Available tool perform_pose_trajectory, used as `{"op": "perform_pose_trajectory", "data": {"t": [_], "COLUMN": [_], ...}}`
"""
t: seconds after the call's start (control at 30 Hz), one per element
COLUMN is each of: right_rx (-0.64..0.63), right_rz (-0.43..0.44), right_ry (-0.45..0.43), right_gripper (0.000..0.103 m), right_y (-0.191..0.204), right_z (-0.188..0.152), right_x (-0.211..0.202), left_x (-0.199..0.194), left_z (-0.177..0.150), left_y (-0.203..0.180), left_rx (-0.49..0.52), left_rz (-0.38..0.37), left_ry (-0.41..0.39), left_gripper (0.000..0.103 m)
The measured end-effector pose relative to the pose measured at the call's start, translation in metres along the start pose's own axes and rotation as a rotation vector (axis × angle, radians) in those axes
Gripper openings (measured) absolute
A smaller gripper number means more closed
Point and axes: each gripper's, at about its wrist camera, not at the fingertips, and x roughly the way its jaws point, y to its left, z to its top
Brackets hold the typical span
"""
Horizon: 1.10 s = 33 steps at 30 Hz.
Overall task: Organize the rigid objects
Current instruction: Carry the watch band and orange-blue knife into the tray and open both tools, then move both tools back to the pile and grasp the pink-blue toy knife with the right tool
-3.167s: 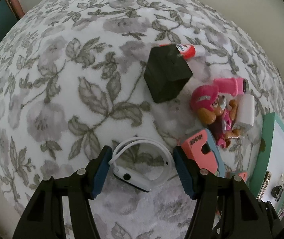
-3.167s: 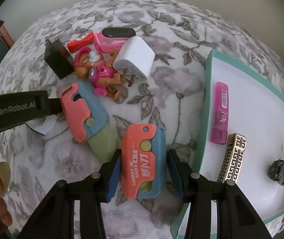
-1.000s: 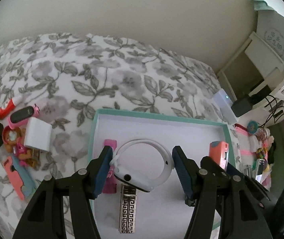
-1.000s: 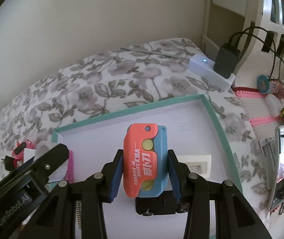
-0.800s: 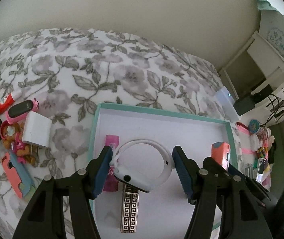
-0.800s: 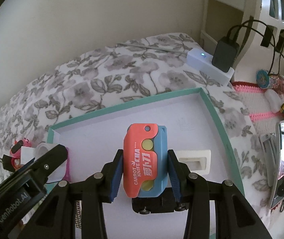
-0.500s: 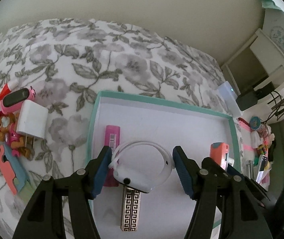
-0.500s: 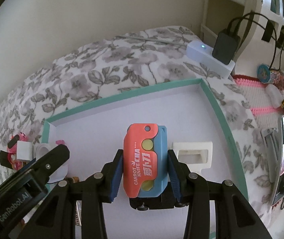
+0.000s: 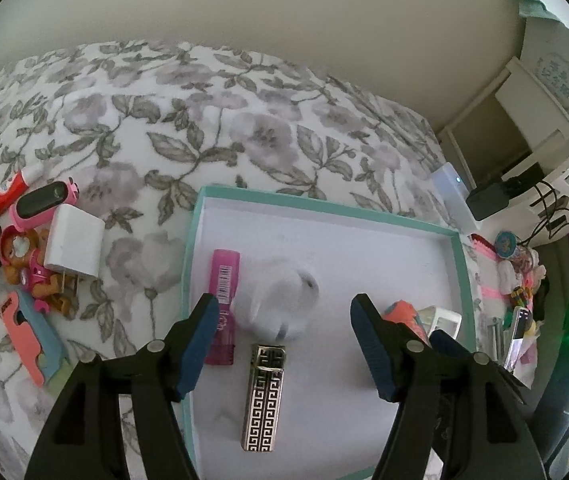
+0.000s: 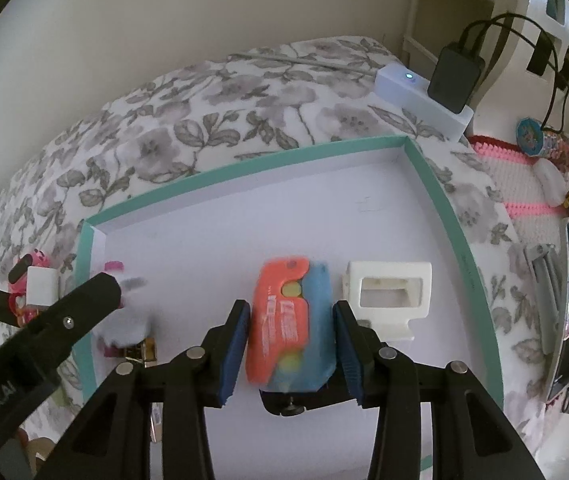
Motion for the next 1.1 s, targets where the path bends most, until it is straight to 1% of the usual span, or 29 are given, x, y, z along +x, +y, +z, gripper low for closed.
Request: {"op": "perform_pose_trajectory", "data": {"t": [0.07, 0.33, 0.4, 0.43, 0.5, 0.63, 0.67, 0.7, 0.77, 0.8, 0.87, 1.0, 1.07, 1.1], "right_rx": [-0.003, -0.017, -0.022, -0.027, -0.035, -0.035, -0.034, -0.035, -0.039, -0.04, -0.042, -0.054, -0.062, -0.067], "right_rz": [-0.003, 0.001, -0.002, 0.001, 0.003, 0.001, 0.007, 0.011, 0.015, 0.017, 0.026, 0.01, 0.01, 0.013], "right_ry": [-0.008, -0.015, -0.02, -0.021, -0.021, -0.022, -0.023, -0.023, -0.024, -0.027, -0.04, -0.053, -0.055, -0.059], "right_gripper": [0.06, 0.06, 0.065, 0.068, 0.068, 0.074, 0.077, 0.078, 0.084, 0.086, 0.092, 0.097, 0.103, 0.103], "right_y": [0.001, 0.008, 0.01, 0.012, 0.013, 0.014, 0.014, 0.014, 0.015, 0.016, 0.017, 0.02, 0.023, 0.024], "right_z": [0.0, -0.001, -0.002, -0.002, -0.002, -0.003, -0.003, -0.003, -0.004, -0.004, -0.005, -0.007, -0.008, -0.008], "right_x": [-0.003, -0.011, -0.013, -0.013, -0.013, -0.014, -0.014, -0.014, -0.014, -0.015, -0.017, -0.018, -0.017, -0.016], "left_x": [-0.003, -0.016, -0.017, -0.018, -0.019, -0.021, -0.021, -0.022, -0.022, -0.023, -0.024, -0.027, -0.027, -0.027], "left_z": [0.0, 0.0, 0.001, 0.001, 0.001, 0.0, 0.0, -0.001, -0.002, -0.002, -0.002, -0.002, -0.002, -0.001], "left_y": [-0.001, 0.005, 0.009, 0.012, 0.017, 0.028, 0.031, 0.033, 0.038, 0.04, 0.044, 0.05, 0.053, 0.055], "left_rx": [0.012, 0.015, 0.005, -0.001, -0.016, -0.029, -0.029, -0.029, -0.029, -0.029, -0.028, -0.028, -0.026, -0.026], "left_rz": [0.009, 0.058, 0.084, 0.101, 0.139, 0.237, 0.274, 0.304, 0.358, 0.378, 0.407, 0.447, 0.463, 0.467], "left_ry": [-0.004, -0.043, -0.049, -0.051, -0.061, -0.082, -0.086, -0.087, -0.095, -0.099, -0.104, -0.116, -0.119, -0.118], "left_gripper": [0.07, 0.07, 0.071, 0.072, 0.083, 0.084, 0.085, 0.091, 0.095, 0.095, 0.095, 0.095, 0.096, 0.097]}}
